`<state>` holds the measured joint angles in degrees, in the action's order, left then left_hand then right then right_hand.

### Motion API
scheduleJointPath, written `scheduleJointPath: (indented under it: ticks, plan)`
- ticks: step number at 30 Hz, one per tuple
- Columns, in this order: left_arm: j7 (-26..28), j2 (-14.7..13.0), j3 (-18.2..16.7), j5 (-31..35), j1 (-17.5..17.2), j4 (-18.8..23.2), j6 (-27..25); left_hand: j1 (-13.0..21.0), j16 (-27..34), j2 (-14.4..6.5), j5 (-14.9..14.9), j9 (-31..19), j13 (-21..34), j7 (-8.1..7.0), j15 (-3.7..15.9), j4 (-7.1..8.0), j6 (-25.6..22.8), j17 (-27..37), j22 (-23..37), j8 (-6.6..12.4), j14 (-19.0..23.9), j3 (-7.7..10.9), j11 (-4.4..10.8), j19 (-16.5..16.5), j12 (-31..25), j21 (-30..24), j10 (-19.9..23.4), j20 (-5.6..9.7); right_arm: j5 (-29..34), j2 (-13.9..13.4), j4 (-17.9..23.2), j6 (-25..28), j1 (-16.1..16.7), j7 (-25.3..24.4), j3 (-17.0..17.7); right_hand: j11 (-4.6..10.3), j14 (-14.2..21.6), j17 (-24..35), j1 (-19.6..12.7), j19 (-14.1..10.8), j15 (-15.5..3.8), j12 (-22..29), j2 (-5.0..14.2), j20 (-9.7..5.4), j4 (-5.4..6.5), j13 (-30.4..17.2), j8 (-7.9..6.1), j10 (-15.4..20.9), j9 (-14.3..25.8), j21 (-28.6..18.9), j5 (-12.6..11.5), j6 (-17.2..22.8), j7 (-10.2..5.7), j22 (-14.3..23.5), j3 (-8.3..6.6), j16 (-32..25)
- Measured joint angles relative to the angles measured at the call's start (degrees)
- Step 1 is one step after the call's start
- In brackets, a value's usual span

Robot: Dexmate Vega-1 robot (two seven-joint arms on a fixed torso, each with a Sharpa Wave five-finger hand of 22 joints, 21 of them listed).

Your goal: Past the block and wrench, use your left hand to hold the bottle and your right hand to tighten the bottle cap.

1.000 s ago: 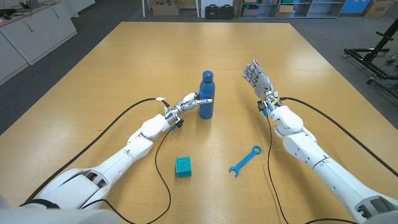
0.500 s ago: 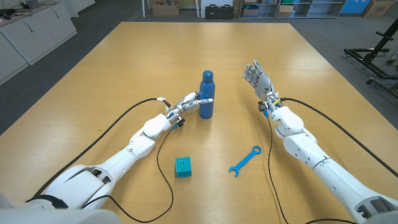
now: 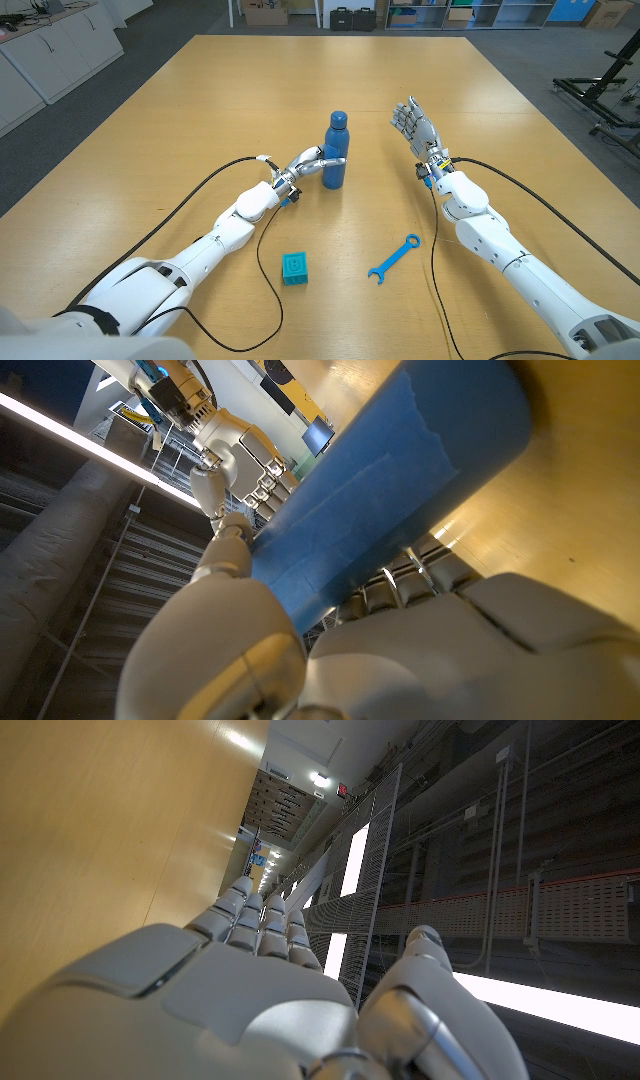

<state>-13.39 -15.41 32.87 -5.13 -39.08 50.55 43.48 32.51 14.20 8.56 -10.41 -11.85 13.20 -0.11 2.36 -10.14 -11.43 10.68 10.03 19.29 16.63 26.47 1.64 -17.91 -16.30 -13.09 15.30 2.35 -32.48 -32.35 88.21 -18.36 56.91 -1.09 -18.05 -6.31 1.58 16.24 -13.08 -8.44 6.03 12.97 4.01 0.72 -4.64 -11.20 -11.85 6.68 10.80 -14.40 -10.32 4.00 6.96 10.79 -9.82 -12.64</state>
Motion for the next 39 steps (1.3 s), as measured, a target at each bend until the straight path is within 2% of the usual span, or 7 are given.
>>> scheduleJointPath:
  ticks: [10,15,17,23,28,30,39]
  plan:
    - [-0.06,1.84,0.08,-0.75,0.9,-2.72,1.63,6.26,0.0,-0.59,0.1,0.0,0.53,-0.54,0.07,-0.2,-5.45,-0.31,-0.06,2.24,5.27,1.84,1.42,-7.51,-1.04,-1.01,5.46,0.25,-0.15,0.08,-0.28,-0.28,-0.03,0.2,0.05,0.0,0.0,0.0,0.0,-0.01,0.0,0.0,0.0,0.02,0.0,0.0,0.0,0.0,0.0,0.0,0.0,0.0,0.0,0.0,0.0,0.0]
    - [-0.69,2.49,-0.23,-2.07,0.94,-3.54,2.17,9.4,0.0,-1.84,0.11,0.01,0.79,0.43,0.25,-0.21,-7.4,-0.31,-0.17,3.38,7.92,2.94,1.68,-10.83,-1.11,-1.69,8.04,0.25,-0.18,0.08,-0.33,-0.28,-0.09,0.29,0.05,0.0,0.0,0.0,0.0,-0.31,0.0,0.0,0.0,0.32,-0.01,0.0,0.0,0.0,0.0,0.0,0.0,0.0,0.0,0.0,0.01,0.0]
    - [-0.9,2.7,-0.42,-2.56,0.86,-3.67,2.21,10.02,0.0,-1.72,0.12,0.01,0.79,0.97,0.28,-0.4,-7.95,-0.31,-0.17,3.72,8.88,3.44,1.64,-12.31,-1.51,-1.96,9.01,0.2,-0.19,0.08,-0.35,-0.28,-0.11,0.34,0.05,0.0,0.0,0.0,0.0,-0.31,0.0,0.0,0.0,0.32,-0.23,0.0,0.0,0.0,0.0,0.0,0.0,0.0,0.0,0.0,0.23,0.0]
    - [-1.36,3.16,-1.02,-3.94,0.09,-3.66,2.23,11.08,-0.01,-0.66,-0.53,0.14,1.06,0.91,0.37,-0.77,-9.87,-0.3,-0.17,4.44,11.43,4.42,1.86,-15.75,-1.96,-2.39,11.5,0.8,-0.19,0.09,-0.38,-0.27,-0.28,0.44,0.03,0.0,0.0,0.0,0.0,-0.31,0.0,0.0,0.0,0.31,-0.24,0.0,0.0,0.0,0.0,0.0,0.0,0.0,0.0,0.0,0.24,0.0]
    - [-1.43,3.13,-1.59,-4.66,-1.01,-2.26,1.78,11.75,-0.01,0.01,-0.84,0.14,1.32,0.88,0.36,-1.17,-11.36,-0.3,-0.17,5.11,13.35,4.82,2.05,-17.74,-2.21,-2.62,13.54,1.02,-0.14,0.05,-0.33,-0.05,-0.37,0.44,-0.03,0.0,0.01,0.0,0.0,-0.31,-0.01,0.0,0.0,0.31,-0.24,0.0,0.0,-0.01,0.0,0.22,0.0,0.0,0.0,0.0,0.24,0.0]
    - [-1.38,2.94,-1.79,-4.83,-1.47,-1.42,1.41,12.11,-0.01,0.37,-0.84,0.14,1.32,0.97,0.46,-1.25,-11.86,-0.3,-0.16,5.11,14.24,4.9,1.54,-18.51,-2.57,-2.62,14.42,0.94,-0.08,-0.04,-0.03,0.04,-0.38,0.43,-0.05,0.0,0.0,0.0,0.0,-0.31,-0.01,0.0,0.0,0.31,-0.24,0.0,0.0,-0.01,0.0,0.22,0.0,0.0,0.0,0.0,0.25,0.0]
    - [1.19,0.95,-2.89,-4.92,-4.22,4.81,-2.24,12.44,-0.01,0.69,-0.84,0.14,1.59,0.96,0.7,-1.48,-13.05,-0.3,-0.01,5.54,15.63,5.13,1.74,-19.95,-2.79,-3.05,15.44,1.16,0.27,-0.41,0.88,0.23,-0.34,0.17,-0.06,0.0,0.21,0.0,0.0,-0.31,0.19,0.0,0.0,0.31,-0.24,0.0,-0.01,-0.01,0.0,0.22,0.0,0.0,0.0,0.0,0.24,0.0]
